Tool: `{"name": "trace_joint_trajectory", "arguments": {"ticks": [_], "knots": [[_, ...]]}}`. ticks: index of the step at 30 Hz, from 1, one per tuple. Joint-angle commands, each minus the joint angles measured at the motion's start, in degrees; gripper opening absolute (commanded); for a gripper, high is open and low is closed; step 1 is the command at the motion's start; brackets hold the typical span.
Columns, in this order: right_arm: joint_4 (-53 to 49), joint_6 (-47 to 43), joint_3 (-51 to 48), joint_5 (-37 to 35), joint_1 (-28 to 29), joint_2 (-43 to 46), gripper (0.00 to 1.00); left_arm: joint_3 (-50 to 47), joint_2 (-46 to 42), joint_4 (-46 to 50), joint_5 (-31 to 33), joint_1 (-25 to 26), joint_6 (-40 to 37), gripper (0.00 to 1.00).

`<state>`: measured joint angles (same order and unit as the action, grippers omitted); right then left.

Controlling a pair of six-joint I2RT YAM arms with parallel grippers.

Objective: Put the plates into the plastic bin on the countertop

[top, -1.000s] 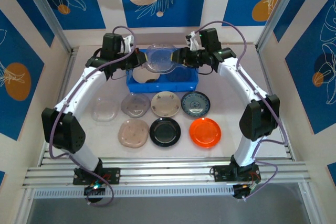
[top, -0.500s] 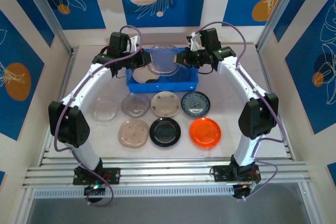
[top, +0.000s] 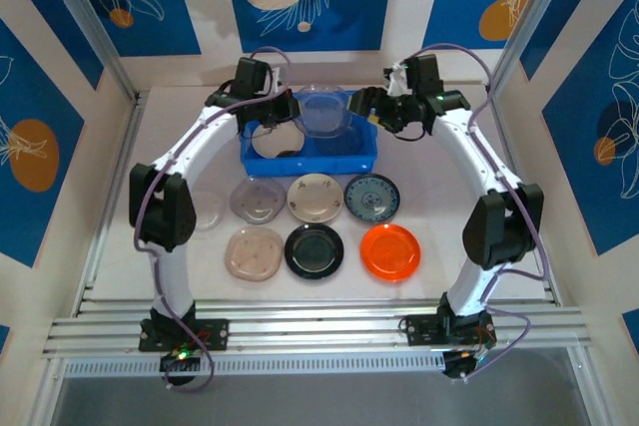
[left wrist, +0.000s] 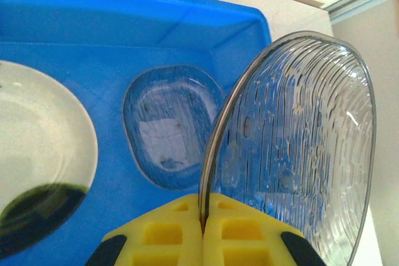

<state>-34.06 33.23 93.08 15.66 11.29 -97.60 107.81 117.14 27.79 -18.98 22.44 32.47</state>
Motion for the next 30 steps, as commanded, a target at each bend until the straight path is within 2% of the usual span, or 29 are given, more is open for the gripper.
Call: {"name": "trace_joint_trajectory", "arguments": {"ticks": [1,9,30], "knots": [[0.22,1.33,-1.87,-1.32,-1.99,4.61,0.75,5.46,4.43,1.19,2.26,1.38,0.22,0.0],[-0.07,1.27,-5.52,-0.74,-4.53,7.48,0.75,9.83,11.11,1.16,9.33,3.23,2.52,0.0],[0.22,1.44,-8.88,0.51,-5.93,9.33,0.74,21.24,25.29,5.23,8.79,3.54,5.68,0.0]]}}
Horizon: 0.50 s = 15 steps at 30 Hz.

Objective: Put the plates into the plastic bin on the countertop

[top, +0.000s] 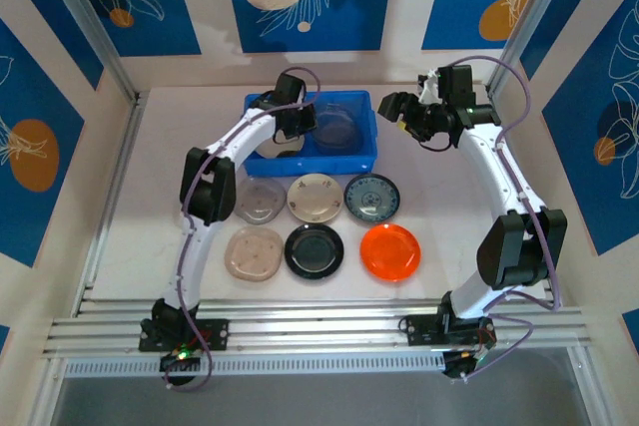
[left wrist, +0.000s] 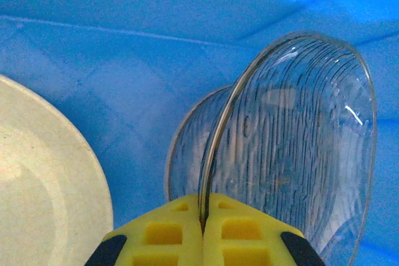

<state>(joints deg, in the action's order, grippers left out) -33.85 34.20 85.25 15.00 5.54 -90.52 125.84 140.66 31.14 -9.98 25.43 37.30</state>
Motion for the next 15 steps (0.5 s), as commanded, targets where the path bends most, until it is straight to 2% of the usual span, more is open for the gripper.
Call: {"name": "trace_joint_trajectory", "arguments": {"ticks": [1,4,10,15], "knots": [[0.0,0.57,-1.06,1.17,-0.16,2.28,0.74,3.8,2.29,2.23,-0.26,0.58,0.8,0.0],[-0.12,0.65,-0.99,0.91,0.06,2.28,0.74,6.42,4.14,4.11,-0.48,0.58,0.6,0.0],[-0.39,0.54,-0.67,0.27,0.5,2.28,0.74,7.38,4.36,5.12,0.25,0.76,0.05,0.35],[-1.78,-0.67,0.24,-1.97,1.25,2.36,0.74,7.85,3.51,6.46,1.83,1.0,-1.24,0.49]]}}
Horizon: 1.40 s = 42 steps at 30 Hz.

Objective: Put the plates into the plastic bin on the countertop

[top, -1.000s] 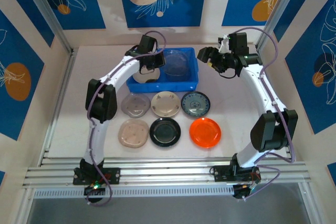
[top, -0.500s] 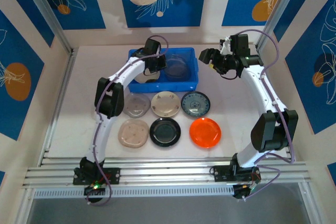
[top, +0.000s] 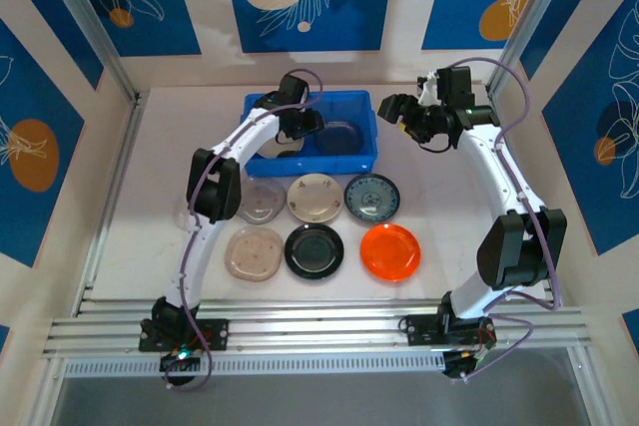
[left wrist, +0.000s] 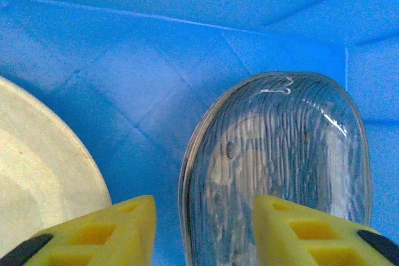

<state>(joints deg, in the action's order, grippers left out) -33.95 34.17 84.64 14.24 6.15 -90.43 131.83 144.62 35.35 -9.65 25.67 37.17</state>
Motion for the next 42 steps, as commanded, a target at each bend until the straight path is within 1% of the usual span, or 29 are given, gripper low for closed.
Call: {"name": "trace_joint_trajectory", "arguments": {"ticks": [1,4,9,14,16,19,21,25,28,31,35,37,40,42], "knots": [[-2.09,-0.98,1.07,-1.78,0.83,2.34,0.74,1.9,-0.68,2.26,1.81,0.78,-1.28,0.49],[-2.6,-1.47,0.6,-3.14,1.05,2.97,0.74,1.9,-1.72,2.45,2.18,0.91,-1.79,0.5],[-3.03,-2.74,-1.61,-5.89,1.03,5.18,0.73,1.82,-6.32,2.63,5.23,1.62,-4.94,0.59],[-6.09,-4.61,-4.7,-8.36,1.14,7.48,0.73,-1.18,-15.79,2.9,9.05,3.15,-9.02,0.67],[-7.72,-5.06,-6.77,-9.05,1.14,8.69,0.73,-4.22,-20.4,2.36,9.46,3.95,-10.24,0.71],[-9.34,-4.7,-11.92,-9.14,1.21,10.94,0.73,-9.79,-27.15,2.1,8.97,5.43,-12.31,0.73],[-9.6,-4.1,-15.99,-9.14,1.19,12.78,0.73,-14.25,-31.29,1.87,7.34,6.64,-13.37,0.73],[-8.66,-1.35,-23.79,-9.63,0.87,17.68,0.72,-25.04,-39.08,0.46,2.65,10.48,-14.41,0.67],[-7.15,1.2,-28.22,-8.21,-0.29,20.89,0.72,-33.22,-43.71,-1.36,-0.69,14.68,-13.71,0.65],[-6.6,2.29,-30.55,-6.84,-1.41,22.78,0.72,-38.88,-45.98,-1.41,-1.93,19.35,-13.75,0.64],[-6.4,2.68,-32.55,-5.48,-2.97,24.43,0.72,-45.58,-46.11,-3.94,-3.58,24.83,-13.83,0.62],[-6.17,2.96,-33.45,-4.55,-3.96,25.4,0.72,-47.56,-44.82,-5.0,-4.44,26.81,-14.13,0.59],[-5.85,2.97,-34.37,-3.58,-4.89,27.08,0.71,-49.11,-42.65,-6.07,-5.09,29.17,-15.02,0.54],[-6.08,2.72,-34.76,-3.39,-5.28,27.95,0.71,-49.14,-40.81,-6.17,-5.21,29.86,-15.55,0.53]]}}
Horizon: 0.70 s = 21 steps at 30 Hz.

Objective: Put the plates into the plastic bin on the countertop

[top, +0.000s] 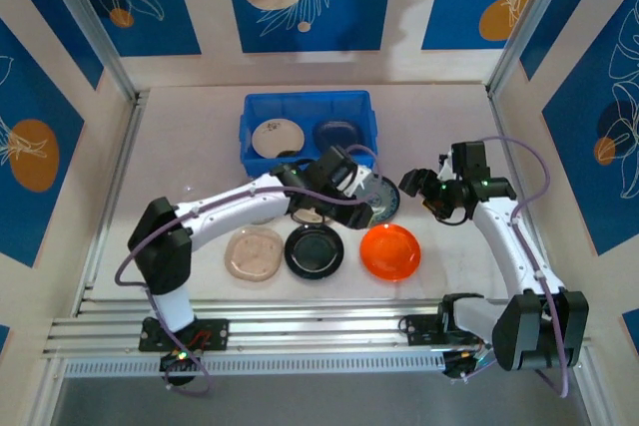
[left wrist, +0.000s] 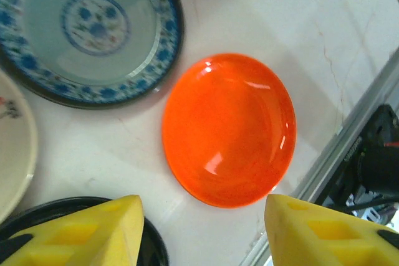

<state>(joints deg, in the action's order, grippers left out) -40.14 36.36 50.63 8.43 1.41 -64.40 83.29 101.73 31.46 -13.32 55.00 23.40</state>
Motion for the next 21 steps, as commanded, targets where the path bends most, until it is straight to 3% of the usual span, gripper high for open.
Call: {"name": "trace_joint_trajectory", "arguments": {"ticks": [1,21], "knots": [[0.06,0.34,-0.94,2.44,-0.7,2.24,0.71,-0.56,3.04,-2.51,-2.08,0.63,-1.56,0.52],[2.3,0.08,-4.14,4.33,-2.77,3.49,0.7,3.2,16.93,-4.17,-8.03,0.41,1.17,0.49]]}}
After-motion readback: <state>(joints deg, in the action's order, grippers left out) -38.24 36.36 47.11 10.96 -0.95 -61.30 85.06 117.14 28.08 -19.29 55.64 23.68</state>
